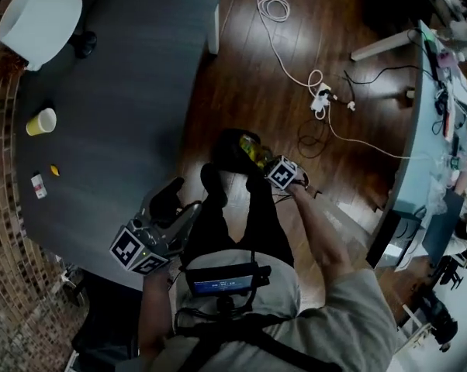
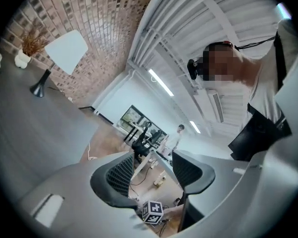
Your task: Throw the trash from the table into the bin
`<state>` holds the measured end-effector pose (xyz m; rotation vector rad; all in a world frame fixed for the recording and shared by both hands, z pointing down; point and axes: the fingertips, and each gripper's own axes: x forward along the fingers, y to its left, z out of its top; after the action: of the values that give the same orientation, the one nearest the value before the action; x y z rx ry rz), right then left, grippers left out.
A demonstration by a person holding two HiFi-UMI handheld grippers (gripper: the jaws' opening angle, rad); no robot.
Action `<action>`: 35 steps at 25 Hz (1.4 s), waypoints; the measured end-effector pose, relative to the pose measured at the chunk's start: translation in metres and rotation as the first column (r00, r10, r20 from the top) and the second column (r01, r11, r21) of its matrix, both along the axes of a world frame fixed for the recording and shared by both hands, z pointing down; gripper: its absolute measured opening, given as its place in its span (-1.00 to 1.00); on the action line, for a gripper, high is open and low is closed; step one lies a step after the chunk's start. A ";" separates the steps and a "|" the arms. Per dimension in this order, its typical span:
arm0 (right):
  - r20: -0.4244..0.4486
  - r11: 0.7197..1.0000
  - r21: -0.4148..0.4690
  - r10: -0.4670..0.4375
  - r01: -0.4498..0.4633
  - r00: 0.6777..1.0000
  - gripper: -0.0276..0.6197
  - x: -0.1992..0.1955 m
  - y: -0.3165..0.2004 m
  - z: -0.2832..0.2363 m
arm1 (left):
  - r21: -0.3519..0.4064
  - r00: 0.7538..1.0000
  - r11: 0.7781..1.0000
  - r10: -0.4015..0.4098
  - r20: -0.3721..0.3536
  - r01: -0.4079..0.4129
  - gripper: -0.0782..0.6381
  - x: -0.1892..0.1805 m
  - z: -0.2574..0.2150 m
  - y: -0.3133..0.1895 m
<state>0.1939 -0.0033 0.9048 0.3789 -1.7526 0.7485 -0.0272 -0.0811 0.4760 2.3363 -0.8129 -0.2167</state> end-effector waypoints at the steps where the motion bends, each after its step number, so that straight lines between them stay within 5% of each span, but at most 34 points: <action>1: -0.010 1.000 -0.018 0.013 -0.013 1.000 -0.81 -0.010 0.008 0.001 | 0.010 1.000 1.000 0.001 -0.001 -0.001 -0.10 -0.008 -0.008 0.004; 9: -0.090 0.995 -0.091 0.022 -0.030 0.996 -0.70 -0.049 0.016 0.066 | 0.015 0.996 0.997 -0.076 0.053 0.075 -0.10 -0.049 -0.027 0.035; 11: -0.082 0.991 -0.121 0.048 -0.058 0.995 -0.54 -0.057 0.014 0.074 | -0.005 0.995 0.996 -0.089 0.054 0.090 -0.10 -0.053 -0.024 0.041; 13: -0.056 0.989 -0.120 0.083 -0.089 0.995 -0.26 -0.065 0.006 0.071 | -0.013 0.994 0.996 -0.087 0.067 0.088 -0.10 -0.053 -0.023 0.044; 16: -0.002 0.979 -0.117 0.169 -0.168 0.986 -0.26 -0.065 0.002 0.044 | 0.009 0.996 0.997 -0.071 0.058 0.070 -0.10 -0.044 -0.035 0.043; 18: 0.061 0.959 -0.026 0.283 -0.282 0.957 -0.26 -0.049 -0.017 0.009 | 0.044 0.998 0.998 -0.050 0.040 0.048 -0.10 -0.035 -0.049 0.038; 19: 0.165 0.933 0.007 0.354 -0.360 0.920 -0.26 -0.047 -0.028 -0.021 | 0.066 0.999 0.997 -0.039 0.028 0.037 -0.10 -0.031 -0.057 0.035; 21: 0.454 0.864 0.057 0.424 -0.501 0.783 -0.35 -0.051 -0.052 -0.114 | 0.109 1.000 0.994 -0.019 0.001 0.019 -0.10 -0.022 -0.074 0.028; 23: 0.665 0.798 0.120 0.378 -0.591 0.645 -0.42 -0.048 -0.066 -0.218 | 0.148 1.000 0.989 0.000 -0.021 0.003 -0.10 -0.015 -0.090 0.023; 24: 0.710 0.774 0.161 0.340 -0.612 0.617 -0.43 -0.043 -0.069 -0.259 | 0.168 0.999 0.986 0.013 -0.031 -0.007 -0.10 -0.010 -0.097 0.020; 28: 0.749 0.703 0.356 0.178 -0.615 0.638 -0.43 -0.024 -0.068 -0.377 | 0.232 0.996 0.971 0.066 -0.057 -0.051 -0.10 0.013 -0.122 0.013; 35: 0.800 0.491 0.545 -0.063 -0.680 0.596 -0.52 -0.014 -0.052 -0.529 | 0.304 0.993 0.952 0.079 -0.093 -0.047 -0.09 0.023 -0.156 0.020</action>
<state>0.1801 -0.0552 0.3758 1.2820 -2.8719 0.2438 -0.0038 -0.0612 0.3197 2.6056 -0.6918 -0.4596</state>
